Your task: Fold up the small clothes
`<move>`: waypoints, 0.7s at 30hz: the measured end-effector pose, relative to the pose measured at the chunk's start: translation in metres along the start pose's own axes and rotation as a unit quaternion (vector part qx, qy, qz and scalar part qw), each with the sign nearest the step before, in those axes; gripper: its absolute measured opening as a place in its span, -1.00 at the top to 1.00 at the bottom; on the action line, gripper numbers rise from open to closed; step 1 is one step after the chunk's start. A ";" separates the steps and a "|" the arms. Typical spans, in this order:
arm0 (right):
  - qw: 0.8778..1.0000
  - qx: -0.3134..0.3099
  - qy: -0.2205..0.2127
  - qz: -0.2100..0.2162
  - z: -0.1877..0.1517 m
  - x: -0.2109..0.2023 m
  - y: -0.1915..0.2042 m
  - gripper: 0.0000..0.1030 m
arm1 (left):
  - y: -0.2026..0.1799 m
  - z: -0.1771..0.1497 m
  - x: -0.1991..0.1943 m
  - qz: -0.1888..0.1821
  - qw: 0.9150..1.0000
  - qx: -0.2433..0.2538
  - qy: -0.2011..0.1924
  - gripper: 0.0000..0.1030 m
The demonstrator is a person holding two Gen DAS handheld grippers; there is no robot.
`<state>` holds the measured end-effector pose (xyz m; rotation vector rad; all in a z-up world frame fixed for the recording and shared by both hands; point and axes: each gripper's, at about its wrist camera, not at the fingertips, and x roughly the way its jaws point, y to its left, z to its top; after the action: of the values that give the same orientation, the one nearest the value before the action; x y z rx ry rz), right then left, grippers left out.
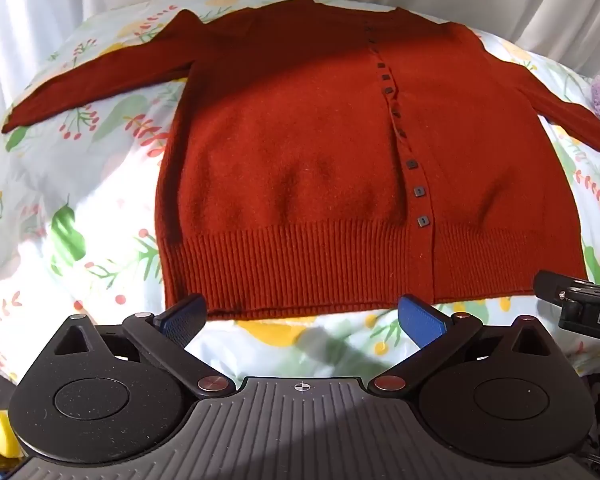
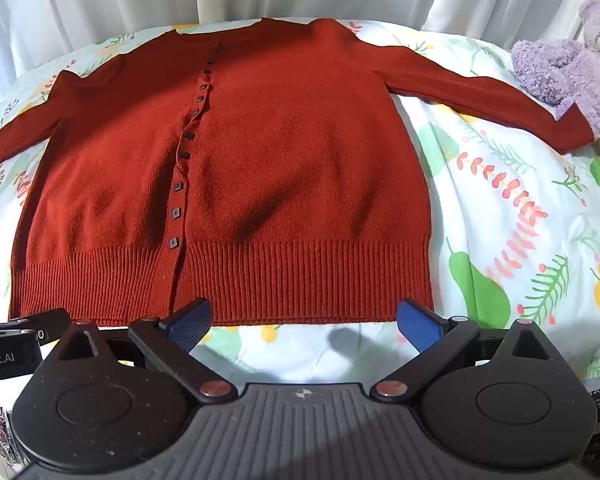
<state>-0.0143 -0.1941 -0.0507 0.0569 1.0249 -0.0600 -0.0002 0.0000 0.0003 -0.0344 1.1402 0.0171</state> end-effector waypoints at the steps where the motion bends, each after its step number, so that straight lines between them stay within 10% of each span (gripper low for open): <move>1: 1.000 -0.001 0.002 -0.002 0.000 0.000 0.000 -0.92 | 0.000 0.000 0.000 -0.001 1.000 0.000 0.000 -1.00; 21: 1.000 0.005 0.001 0.001 -0.001 -0.005 -0.005 -0.92 | -0.005 0.000 -0.004 -0.005 1.000 0.002 0.003 -1.00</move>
<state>-0.0179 -0.1988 -0.0474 0.0677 1.0274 -0.0636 -0.0018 -0.0048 0.0042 -0.0370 1.1467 0.0054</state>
